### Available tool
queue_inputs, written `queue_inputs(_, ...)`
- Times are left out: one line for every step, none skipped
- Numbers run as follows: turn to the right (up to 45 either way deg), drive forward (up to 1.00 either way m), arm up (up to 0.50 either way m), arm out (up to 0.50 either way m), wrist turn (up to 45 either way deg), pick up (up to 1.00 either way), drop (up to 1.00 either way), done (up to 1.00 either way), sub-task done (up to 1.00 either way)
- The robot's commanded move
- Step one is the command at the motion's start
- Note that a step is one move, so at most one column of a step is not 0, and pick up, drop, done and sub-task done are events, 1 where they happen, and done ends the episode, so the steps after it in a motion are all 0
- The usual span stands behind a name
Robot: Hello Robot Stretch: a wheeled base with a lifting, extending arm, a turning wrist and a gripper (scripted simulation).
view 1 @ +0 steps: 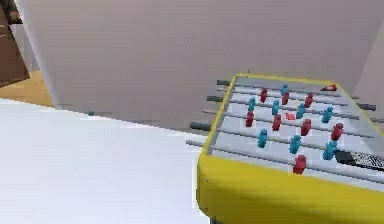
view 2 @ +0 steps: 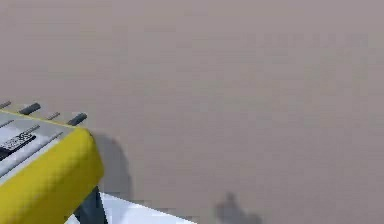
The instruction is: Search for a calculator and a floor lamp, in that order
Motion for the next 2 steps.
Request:
queue_inputs(-45.0, 0.0, 0.0, 0.0, 0.0, 0.0, 0.0, 0.0, 0.0)
queue_inputs(-45.0, 0.0, 0.0, 0.0, 0.0, 0.0, 0.0, 0.0, 0.0)
